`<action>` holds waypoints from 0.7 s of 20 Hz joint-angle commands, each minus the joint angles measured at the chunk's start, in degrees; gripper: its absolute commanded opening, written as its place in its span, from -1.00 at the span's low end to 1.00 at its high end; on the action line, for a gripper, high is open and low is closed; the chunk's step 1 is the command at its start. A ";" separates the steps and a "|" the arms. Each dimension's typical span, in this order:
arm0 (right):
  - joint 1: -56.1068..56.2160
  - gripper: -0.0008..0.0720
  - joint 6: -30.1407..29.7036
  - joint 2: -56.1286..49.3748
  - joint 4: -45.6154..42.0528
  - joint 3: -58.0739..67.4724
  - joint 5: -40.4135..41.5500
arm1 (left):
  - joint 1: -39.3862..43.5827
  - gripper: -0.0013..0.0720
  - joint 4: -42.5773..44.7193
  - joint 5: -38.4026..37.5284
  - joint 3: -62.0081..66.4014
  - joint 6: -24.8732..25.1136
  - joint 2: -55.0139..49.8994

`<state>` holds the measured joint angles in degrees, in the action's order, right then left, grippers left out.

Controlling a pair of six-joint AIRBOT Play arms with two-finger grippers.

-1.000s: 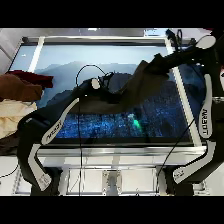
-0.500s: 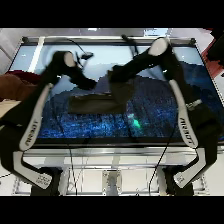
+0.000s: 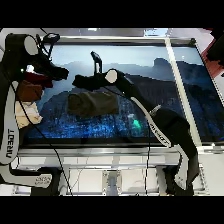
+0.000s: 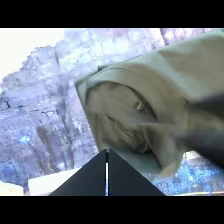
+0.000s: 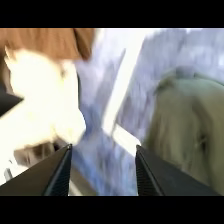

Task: Fold the shirts.

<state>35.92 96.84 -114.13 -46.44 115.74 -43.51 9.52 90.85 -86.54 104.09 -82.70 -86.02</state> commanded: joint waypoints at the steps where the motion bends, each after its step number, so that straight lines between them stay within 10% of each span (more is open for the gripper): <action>1: -5.27 0.24 -1.38 0.50 -6.16 0.07 -4.02 | -0.33 -0.93 0.52 0.35 0.07 0.28 0.46; 6: -18.67 0.27 3.52 -0.50 -17.94 -2.54 -34.69 | -0.33 -0.93 0.48 5.81 0.07 0.00 0.44; 14: -24.33 0.45 -5.42 -7.10 -0.74 -7.45 -33.73 | -0.33 -0.93 0.66 6.69 0.07 -0.13 0.42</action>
<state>12.91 93.69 -118.96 -52.18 109.06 -75.94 9.26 91.44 -80.77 104.09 -82.74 -85.62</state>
